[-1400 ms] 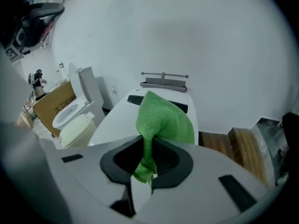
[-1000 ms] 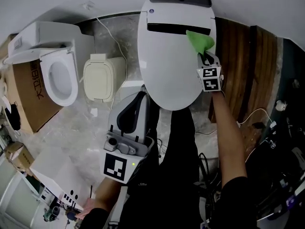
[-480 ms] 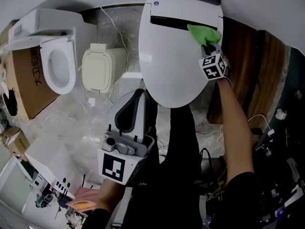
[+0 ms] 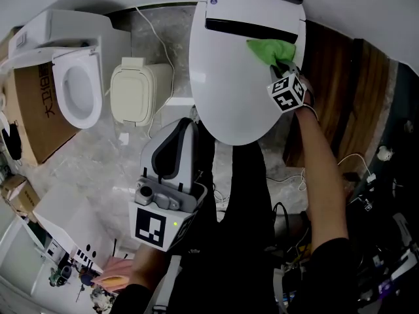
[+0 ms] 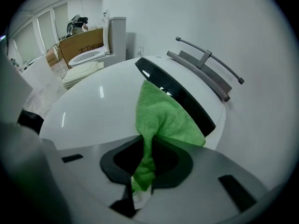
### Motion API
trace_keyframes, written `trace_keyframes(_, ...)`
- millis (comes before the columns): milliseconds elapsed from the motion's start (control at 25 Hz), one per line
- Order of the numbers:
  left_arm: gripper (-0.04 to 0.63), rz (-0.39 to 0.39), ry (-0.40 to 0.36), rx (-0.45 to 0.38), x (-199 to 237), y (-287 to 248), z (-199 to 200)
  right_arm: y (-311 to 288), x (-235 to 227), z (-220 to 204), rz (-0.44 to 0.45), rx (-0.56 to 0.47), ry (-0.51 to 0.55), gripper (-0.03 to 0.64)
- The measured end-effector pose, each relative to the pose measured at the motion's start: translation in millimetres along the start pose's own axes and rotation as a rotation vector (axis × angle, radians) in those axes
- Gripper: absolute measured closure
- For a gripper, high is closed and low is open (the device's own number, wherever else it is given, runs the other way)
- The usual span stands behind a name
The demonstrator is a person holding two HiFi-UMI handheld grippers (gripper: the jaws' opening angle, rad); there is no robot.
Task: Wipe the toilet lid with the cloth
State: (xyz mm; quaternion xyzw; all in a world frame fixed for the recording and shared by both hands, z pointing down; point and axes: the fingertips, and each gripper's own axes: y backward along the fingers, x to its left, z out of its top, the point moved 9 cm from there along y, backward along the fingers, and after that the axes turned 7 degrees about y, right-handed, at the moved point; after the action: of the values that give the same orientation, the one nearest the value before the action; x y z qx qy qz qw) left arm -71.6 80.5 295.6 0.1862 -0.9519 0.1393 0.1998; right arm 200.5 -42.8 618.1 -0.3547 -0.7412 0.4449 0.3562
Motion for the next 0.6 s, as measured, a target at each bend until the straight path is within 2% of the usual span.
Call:
trace_keyframes(200, 0.594, -0.033, -0.002, 0.005, 7.3, 9.0, -0.3, 3.7, 36.4, -3.7, 0.006, 0.0, -0.044, 0.552)
trace_keyframes(600, 0.592, -0.062, 0.006, 0.033, 27.9, 23.2, -3.6, 15.1, 118.1, -17.1, 0.084, 0.021, -0.125, 0.552)
